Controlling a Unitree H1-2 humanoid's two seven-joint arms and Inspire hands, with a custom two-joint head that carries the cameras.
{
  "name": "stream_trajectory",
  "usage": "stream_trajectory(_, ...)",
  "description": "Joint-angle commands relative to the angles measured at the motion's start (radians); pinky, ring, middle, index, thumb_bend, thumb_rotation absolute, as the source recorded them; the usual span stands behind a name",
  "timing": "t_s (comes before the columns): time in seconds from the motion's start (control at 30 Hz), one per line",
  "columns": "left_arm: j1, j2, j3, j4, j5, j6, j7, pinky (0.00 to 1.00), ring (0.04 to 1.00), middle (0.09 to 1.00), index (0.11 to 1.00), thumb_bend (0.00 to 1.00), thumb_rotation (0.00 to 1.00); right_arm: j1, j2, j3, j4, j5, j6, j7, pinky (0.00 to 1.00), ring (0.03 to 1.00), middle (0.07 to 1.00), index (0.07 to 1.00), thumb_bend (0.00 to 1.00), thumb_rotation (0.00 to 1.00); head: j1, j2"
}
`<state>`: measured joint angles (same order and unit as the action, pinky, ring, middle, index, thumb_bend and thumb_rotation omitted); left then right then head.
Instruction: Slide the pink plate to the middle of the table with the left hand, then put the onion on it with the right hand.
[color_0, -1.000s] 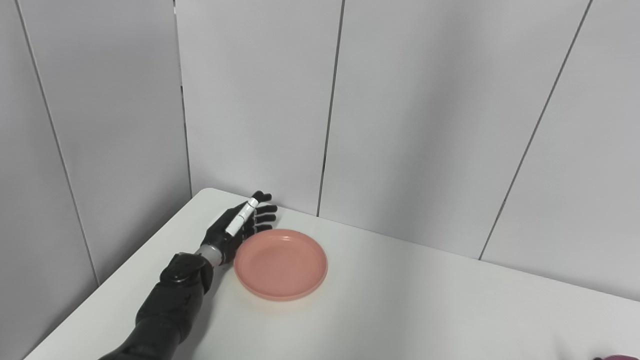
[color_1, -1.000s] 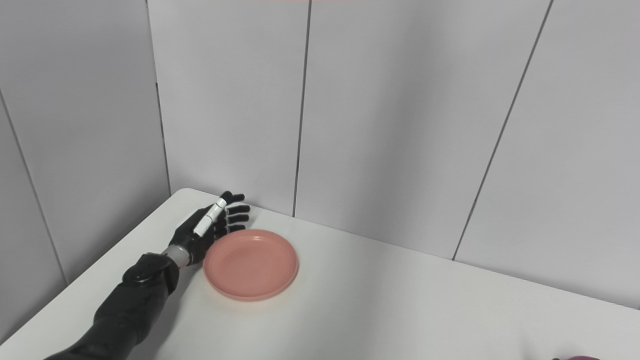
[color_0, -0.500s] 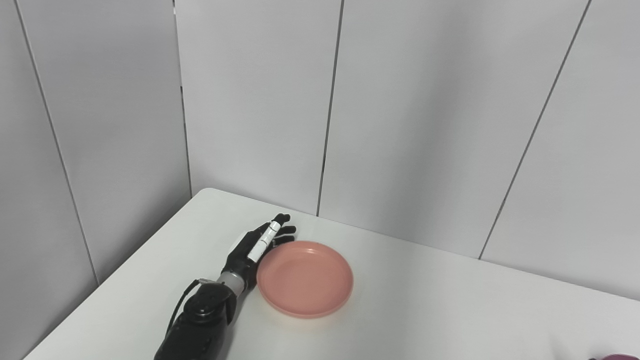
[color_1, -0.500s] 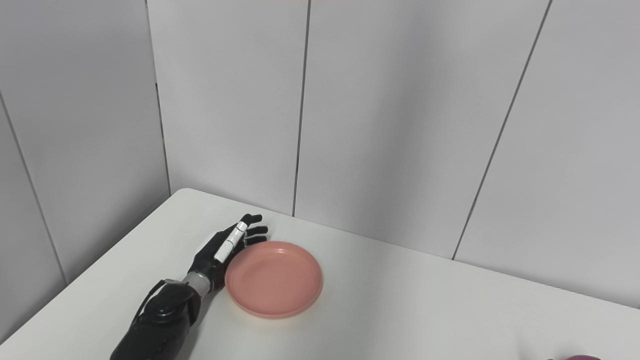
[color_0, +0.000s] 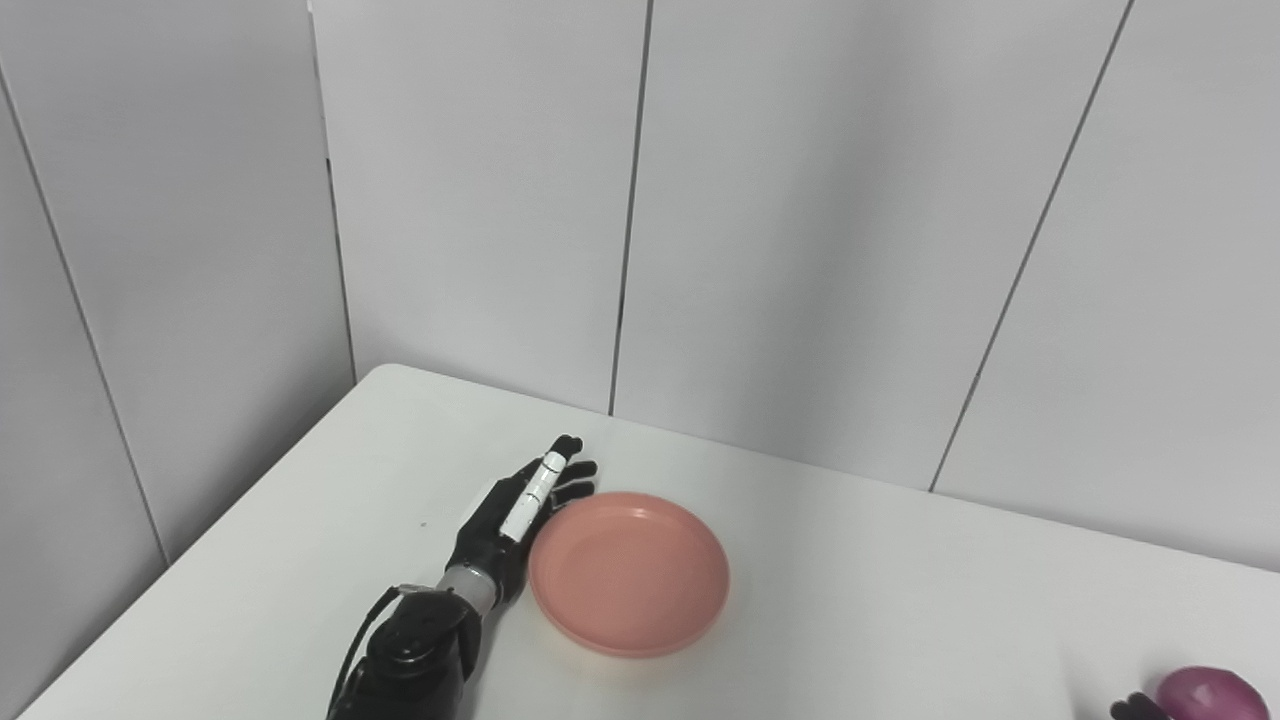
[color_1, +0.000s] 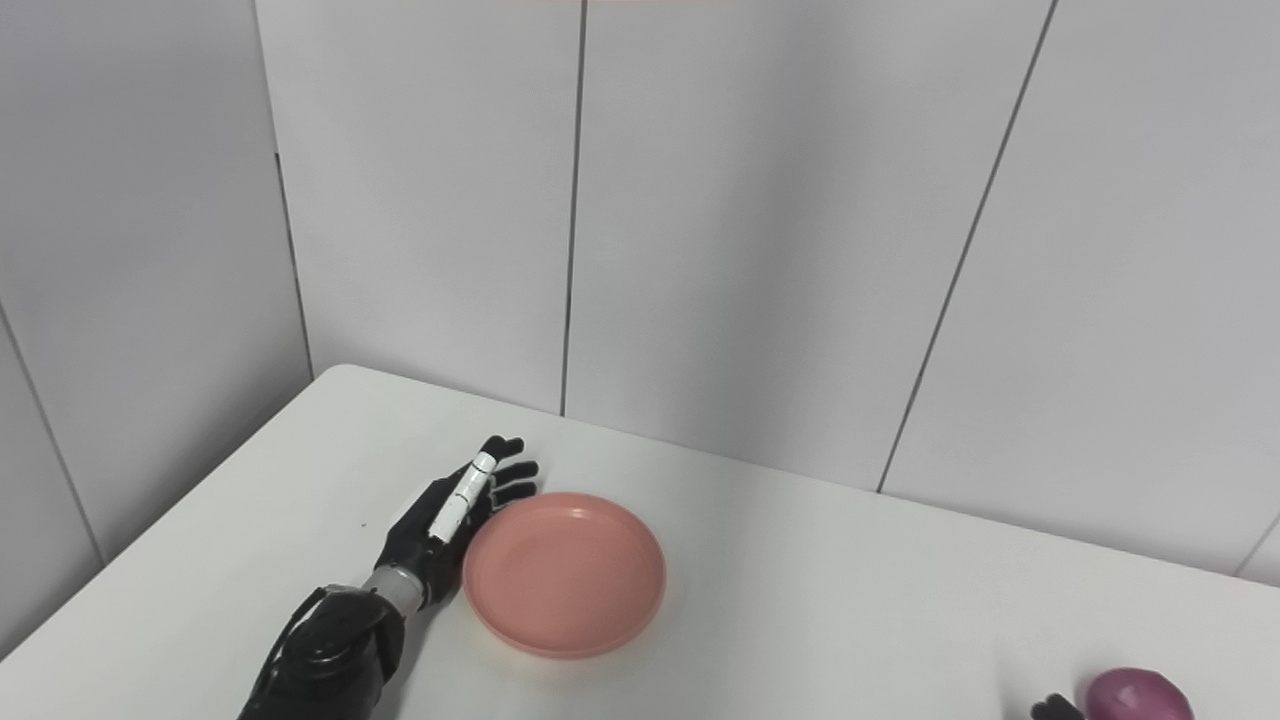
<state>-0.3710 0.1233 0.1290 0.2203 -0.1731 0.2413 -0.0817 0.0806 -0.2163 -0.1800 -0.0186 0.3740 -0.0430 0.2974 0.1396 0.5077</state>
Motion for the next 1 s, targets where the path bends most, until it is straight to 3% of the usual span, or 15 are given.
stream_trajectory(0.0, -0.019, 0.007, -0.010, -0.060, -0.014, 0.020, -0.018, 0.82, 0.820, 0.827, 0.842, 0.69, 0.83, 0.095, 0.073, 0.037, 0.081, 0.012, 0.027, -0.003, 0.88, 0.903, 0.889, 0.868, 0.91, 0.69, -0.016, 0.008)
stream_trajectory(0.17, 0.014, 0.008, -0.028, -0.121, -0.028, 0.070, -0.051, 0.82, 0.816, 0.825, 0.838, 0.69, 0.81, 0.095, 0.075, 0.049, 0.056, -0.007, 0.029, -0.014, 0.83, 0.877, 0.870, 0.849, 0.95, 0.65, -0.076, 0.035)
stream_trajectory(0.3, 0.031, -0.003, -0.041, -0.154, -0.021, 0.092, -0.042, 0.80, 0.810, 0.819, 0.840, 0.71, 0.78, 0.092, 0.079, 0.068, 0.014, -0.035, 0.048, -0.038, 0.81, 0.866, 0.856, 0.839, 0.97, 0.64, -0.122, 0.056)
stream_trajectory(0.5, 0.057, -0.060, -0.047, -0.177, -0.015, 0.115, 0.006, 0.81, 0.817, 0.828, 0.847, 0.71, 0.78, 0.087, 0.101, 0.089, -0.046, -0.056, 0.093, -0.082, 0.81, 0.872, 0.858, 0.852, 0.95, 0.63, -0.139, 0.066)
stream_trajectory(0.67, 0.079, -0.081, -0.056, -0.186, -0.027, 0.131, 0.002, 0.82, 0.820, 0.832, 0.857, 0.74, 0.78, 0.081, 0.112, 0.104, -0.070, -0.069, 0.120, -0.103, 0.83, 0.880, 0.867, 0.862, 0.93, 0.65, -0.161, 0.073)
stream_trajectory(0.97, 0.120, -0.140, -0.074, -0.213, -0.002, 0.141, 0.049, 0.82, 0.827, 0.848, 0.859, 0.75, 0.79, 0.070, 0.125, 0.116, -0.082, -0.078, 0.135, -0.125, 0.84, 0.884, 0.866, 0.858, 0.94, 0.64, -0.162, 0.077)
